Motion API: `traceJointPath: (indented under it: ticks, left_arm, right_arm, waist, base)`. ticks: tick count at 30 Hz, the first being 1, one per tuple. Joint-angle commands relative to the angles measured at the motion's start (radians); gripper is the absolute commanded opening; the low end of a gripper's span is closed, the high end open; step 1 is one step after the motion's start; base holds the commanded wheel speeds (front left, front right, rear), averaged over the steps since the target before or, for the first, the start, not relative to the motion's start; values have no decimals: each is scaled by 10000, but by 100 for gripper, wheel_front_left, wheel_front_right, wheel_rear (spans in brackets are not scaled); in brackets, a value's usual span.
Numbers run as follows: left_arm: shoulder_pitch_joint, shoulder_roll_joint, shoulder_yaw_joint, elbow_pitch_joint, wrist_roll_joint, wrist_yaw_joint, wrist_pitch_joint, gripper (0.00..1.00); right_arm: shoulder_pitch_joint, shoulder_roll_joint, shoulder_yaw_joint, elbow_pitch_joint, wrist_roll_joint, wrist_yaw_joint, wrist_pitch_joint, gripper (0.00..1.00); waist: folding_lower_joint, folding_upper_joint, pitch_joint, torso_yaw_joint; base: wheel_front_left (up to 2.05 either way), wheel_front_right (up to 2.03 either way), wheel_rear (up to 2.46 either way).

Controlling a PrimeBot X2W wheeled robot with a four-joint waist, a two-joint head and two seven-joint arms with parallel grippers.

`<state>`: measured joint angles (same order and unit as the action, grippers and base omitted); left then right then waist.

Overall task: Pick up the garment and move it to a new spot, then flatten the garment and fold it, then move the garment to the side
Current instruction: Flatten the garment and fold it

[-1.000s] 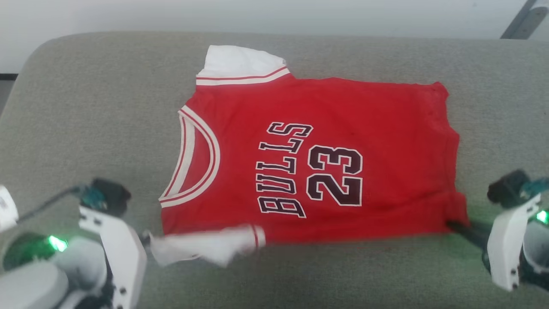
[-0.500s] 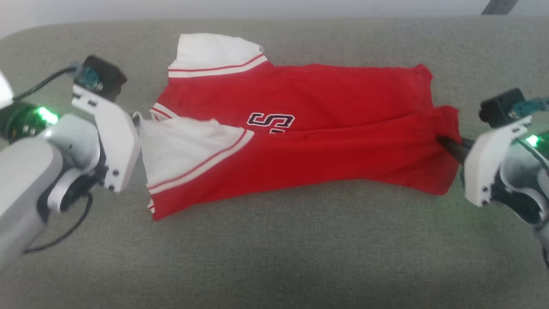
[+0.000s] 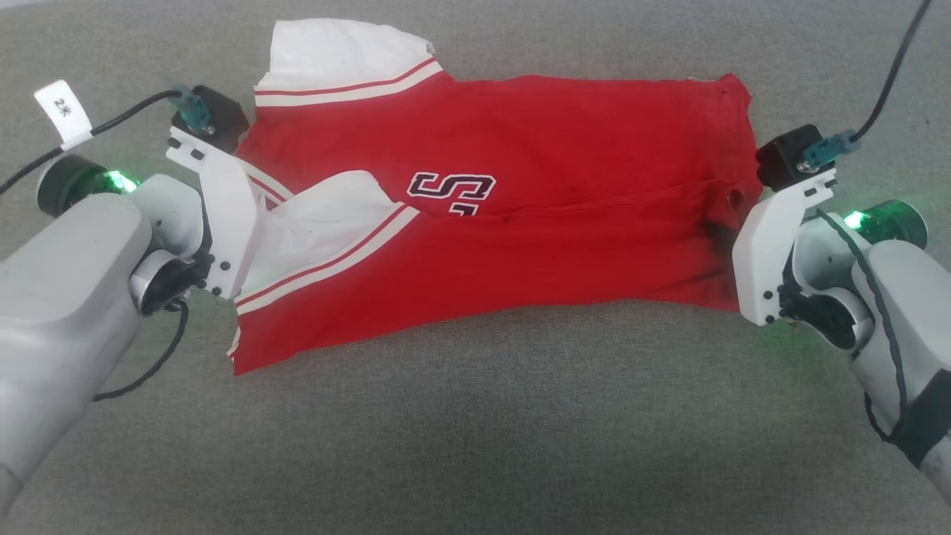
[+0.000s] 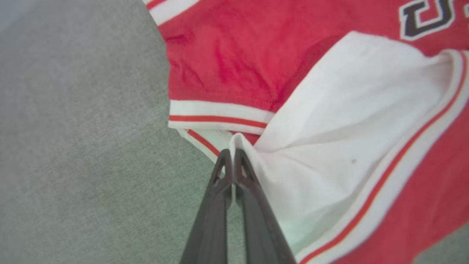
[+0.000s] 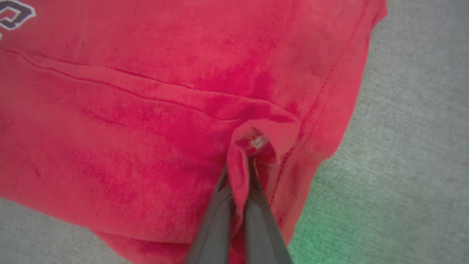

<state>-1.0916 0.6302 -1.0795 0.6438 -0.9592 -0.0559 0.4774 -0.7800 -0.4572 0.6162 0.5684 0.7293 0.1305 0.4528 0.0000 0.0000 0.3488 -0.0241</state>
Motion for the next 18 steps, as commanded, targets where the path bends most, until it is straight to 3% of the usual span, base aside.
traceJointPath:
  ticks: [1,2,3,5,6,7,8,11,18]
  left_arm:
    - [-151,-102,3,313,-136,-130,6,0]
    - [-179,-207,25,557,-208,-191,53,1]
    - [-203,-305,57,773,-301,-252,60,19]
    - [-252,-473,117,1088,-507,-343,148,41]
    - [-277,-550,184,1218,-645,-354,209,49]
    - [-316,-599,215,1304,-710,-374,213,75]
    - [-350,-655,264,1373,-790,-388,237,100]
    - [-407,-773,293,1423,-932,-435,466,100]
    - [-199,-754,237,755,-1206,6,1247,100]
  right_arm:
    - [7,145,181,73,43,5,116,5]
    - [-51,143,205,54,76,5,131,19]
    - [-95,130,195,56,118,5,160,30]
    - [-154,23,198,-30,111,5,133,45]
    - [-157,-24,163,-91,174,5,97,71]
    - [-143,-79,130,-169,210,5,65,100]
    - [-107,-146,99,-243,211,3,59,100]
    - [46,-350,-89,-499,270,3,-73,100]
    - [803,-779,-1083,-1274,-174,3,-1110,100]
  waist:
    - [0,0,-8,-10]
    - [0,0,-20,-20]
    - [0,0,-44,-28]
    - [0,0,-121,-27]
    - [0,0,-169,-16]
    - [0,0,-218,0]
    - [0,0,-277,25]
    - [0,0,-456,112]
    - [0,0,-941,350]
  base:
    - [0,0,0]
    - [0,0,0]
    - [0,0,0]
    - [0,0,0]
    - [0,0,0]
    - [0,0,0]
    - [0,0,0]
    - [0,0,0]
    - [0,0,0]
